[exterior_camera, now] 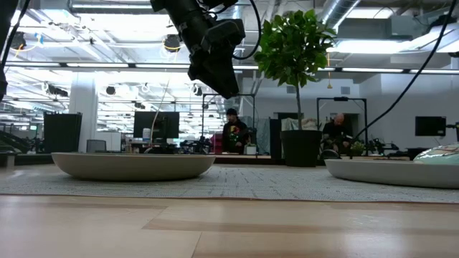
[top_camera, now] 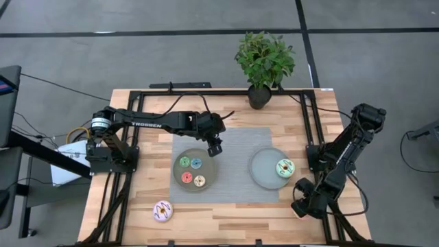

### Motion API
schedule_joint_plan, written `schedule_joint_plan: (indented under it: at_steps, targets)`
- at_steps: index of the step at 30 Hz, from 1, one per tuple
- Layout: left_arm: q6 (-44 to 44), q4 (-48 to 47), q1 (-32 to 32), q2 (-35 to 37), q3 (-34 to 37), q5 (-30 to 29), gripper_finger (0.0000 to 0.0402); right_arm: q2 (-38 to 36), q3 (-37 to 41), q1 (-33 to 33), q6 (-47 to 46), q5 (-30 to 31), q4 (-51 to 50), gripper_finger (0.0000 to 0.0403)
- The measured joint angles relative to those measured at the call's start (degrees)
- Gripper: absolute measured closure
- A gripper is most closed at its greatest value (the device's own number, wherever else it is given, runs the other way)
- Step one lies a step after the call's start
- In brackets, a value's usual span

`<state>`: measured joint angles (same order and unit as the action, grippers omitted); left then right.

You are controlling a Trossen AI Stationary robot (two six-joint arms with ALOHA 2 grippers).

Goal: Pick & Place donuts
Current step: Put the large pink donut on the gray plate

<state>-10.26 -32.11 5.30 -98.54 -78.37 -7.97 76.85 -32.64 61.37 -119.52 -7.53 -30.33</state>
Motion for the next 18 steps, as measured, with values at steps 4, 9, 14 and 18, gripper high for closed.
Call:
schedule_joint_plan:
  at_steps: [4, 9, 14, 18]
  targets:
    - [0.00, -0.03, 0.00, 0.00, 0.00, 0.00, 0.0212, -0.10, 0.02, -1.35, 0.73, -0.46, -0.39, 0.0270]
    - [0.00, -0.07, 0.00, 0.00, 0.00, 0.00, 0.0212, -0.04, 0.02, -1.84, 0.67, -1.22, -0.88, 0.0295]
    - [0.00, -0.07, 0.00, 0.00, 0.00, 0.00, 0.0212, -0.04, -0.34, -1.78, 1.15, -0.06, -1.04, 0.0321]
    - [0.13, -0.07, 0.00, 0.00, 0.00, 0.00, 0.0212, 0.06, -1.99, -1.97, 1.85, 4.69, -0.78, 0.0329]
